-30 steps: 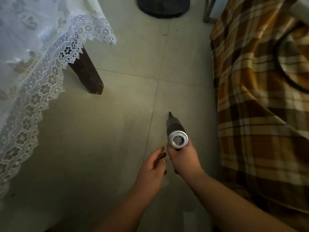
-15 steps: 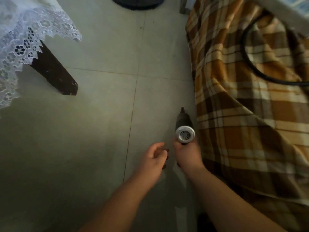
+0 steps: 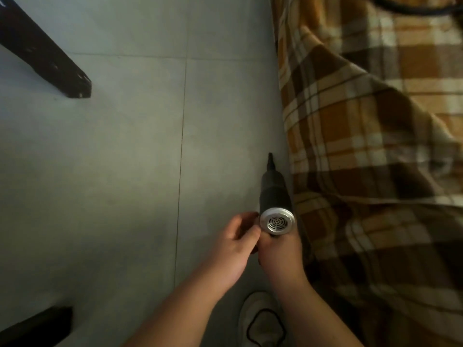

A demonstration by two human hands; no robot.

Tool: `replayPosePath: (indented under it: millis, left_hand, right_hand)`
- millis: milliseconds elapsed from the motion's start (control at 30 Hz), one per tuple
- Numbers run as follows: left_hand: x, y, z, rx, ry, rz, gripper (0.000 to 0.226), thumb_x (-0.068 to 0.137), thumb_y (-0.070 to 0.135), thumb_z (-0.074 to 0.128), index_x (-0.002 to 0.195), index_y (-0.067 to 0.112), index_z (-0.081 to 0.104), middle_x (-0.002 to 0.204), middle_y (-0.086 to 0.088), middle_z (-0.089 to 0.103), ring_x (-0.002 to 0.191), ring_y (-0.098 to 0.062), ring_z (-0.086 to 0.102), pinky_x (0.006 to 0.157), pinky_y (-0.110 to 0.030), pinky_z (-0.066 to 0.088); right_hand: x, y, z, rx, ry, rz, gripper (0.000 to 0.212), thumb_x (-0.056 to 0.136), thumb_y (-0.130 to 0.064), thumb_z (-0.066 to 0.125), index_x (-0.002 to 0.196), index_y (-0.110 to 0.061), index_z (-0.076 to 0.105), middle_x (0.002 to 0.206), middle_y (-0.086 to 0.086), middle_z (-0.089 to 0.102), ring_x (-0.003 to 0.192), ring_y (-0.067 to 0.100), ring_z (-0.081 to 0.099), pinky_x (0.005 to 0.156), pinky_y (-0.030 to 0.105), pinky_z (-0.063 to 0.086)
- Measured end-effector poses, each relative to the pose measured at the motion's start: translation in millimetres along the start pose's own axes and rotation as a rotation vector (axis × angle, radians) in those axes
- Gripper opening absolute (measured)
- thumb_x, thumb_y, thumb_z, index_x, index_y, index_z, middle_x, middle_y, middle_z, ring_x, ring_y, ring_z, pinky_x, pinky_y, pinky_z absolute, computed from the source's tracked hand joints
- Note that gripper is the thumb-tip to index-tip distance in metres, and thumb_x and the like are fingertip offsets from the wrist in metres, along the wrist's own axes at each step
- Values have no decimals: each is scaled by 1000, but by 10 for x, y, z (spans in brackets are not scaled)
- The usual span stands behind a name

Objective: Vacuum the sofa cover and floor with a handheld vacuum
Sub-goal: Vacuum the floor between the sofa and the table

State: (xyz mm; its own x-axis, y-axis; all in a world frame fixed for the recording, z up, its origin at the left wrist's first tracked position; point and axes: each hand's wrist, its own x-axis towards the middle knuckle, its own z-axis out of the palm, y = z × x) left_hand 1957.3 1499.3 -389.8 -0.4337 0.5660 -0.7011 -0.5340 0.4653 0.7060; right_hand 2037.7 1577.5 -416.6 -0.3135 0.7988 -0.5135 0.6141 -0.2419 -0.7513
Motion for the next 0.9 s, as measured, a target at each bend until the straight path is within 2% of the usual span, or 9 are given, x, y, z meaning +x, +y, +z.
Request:
replayPosePath:
  millis: [100, 200, 267, 367, 467, 633, 733, 800, 900]
  left_hand:
    - [-193, -157, 19, 25, -11, 27, 27, 98, 14, 58, 124, 18, 61, 117, -2, 71, 108, -13, 68, 98, -33, 53]
    - [-421, -295, 20, 17, 15, 48, 31, 88, 25, 62, 119, 25, 65, 115, 3, 73, 108, -14, 68, 101, -41, 52]
    - [-625, -426, 62, -4, 65, 42, 24, 90, 25, 64, 113, 30, 66, 113, 4, 73, 108, -14, 68, 101, -43, 52]
    - [-951, -623, 122, -38, 136, 56, 19, 96, 16, 60, 109, 31, 63, 113, 2, 71, 109, -15, 67, 103, -44, 51]
    - [-1228, -839, 107, -24, 195, 84, 28, 82, 35, 63, 110, 35, 64, 115, -1, 71, 110, -18, 67, 102, -48, 51]
    - [-1584, -1012, 20, -126, 200, 9, 36, 100, 15, 54, 135, 19, 54, 125, -7, 66, 111, -17, 65, 99, -47, 53]
    - [-1696, -1001, -16, -142, 204, -29, 33, 100, 12, 52, 133, 17, 53, 121, -6, 65, 107, -16, 66, 94, -44, 56]
    - [-1761, -997, -26, -135, 191, -64, 31, 99, 13, 52, 130, 16, 54, 120, -6, 65, 107, -18, 66, 90, -42, 57]
    - [-1877, -1065, -25, -88, 176, -90, 28, 99, 13, 54, 127, 16, 55, 117, -6, 65, 105, -19, 66, 86, -40, 58]
  right_hand:
    - [-184, 165, -54, -8, -23, 21, 27, 82, -10, 73, 106, -13, 61, 88, 5, 69, 82, 16, 69, 70, 27, 55]
    - [-377, 283, -75, -28, -45, -24, 34, 75, -33, 71, 105, -19, 63, 88, 0, 71, 84, 15, 70, 74, 36, 57]
    - [-548, 335, -102, -61, -66, -43, 36, 73, -37, 70, 104, -20, 63, 87, -2, 71, 82, 12, 69, 72, 30, 55]
    - [-824, 413, -143, -15, -101, -28, 25, 82, -15, 71, 105, -9, 63, 85, 1, 70, 75, 9, 67, 55, 10, 46]
    - [-1089, 535, -121, -26, -138, -12, 26, 82, -20, 70, 104, -7, 63, 80, 3, 68, 69, 16, 66, 45, 13, 42]
    - [-1413, 558, -116, -130, -205, -14, 28, 85, -28, 69, 108, -12, 64, 86, 3, 69, 69, 8, 62, 42, 9, 39]
    - [-1527, 522, -130, -175, -258, -1, 28, 86, -28, 67, 110, -15, 62, 84, 3, 67, 65, 8, 59, 36, 10, 36]
    - [-1583, 515, -154, -232, -295, -17, 31, 84, -25, 67, 112, -13, 62, 84, 0, 65, 66, 6, 58, 42, 10, 36]
    - [-1666, 544, -239, -304, -328, -47, 32, 80, -23, 70, 110, -13, 64, 87, -2, 66, 75, 11, 61, 60, 19, 42]
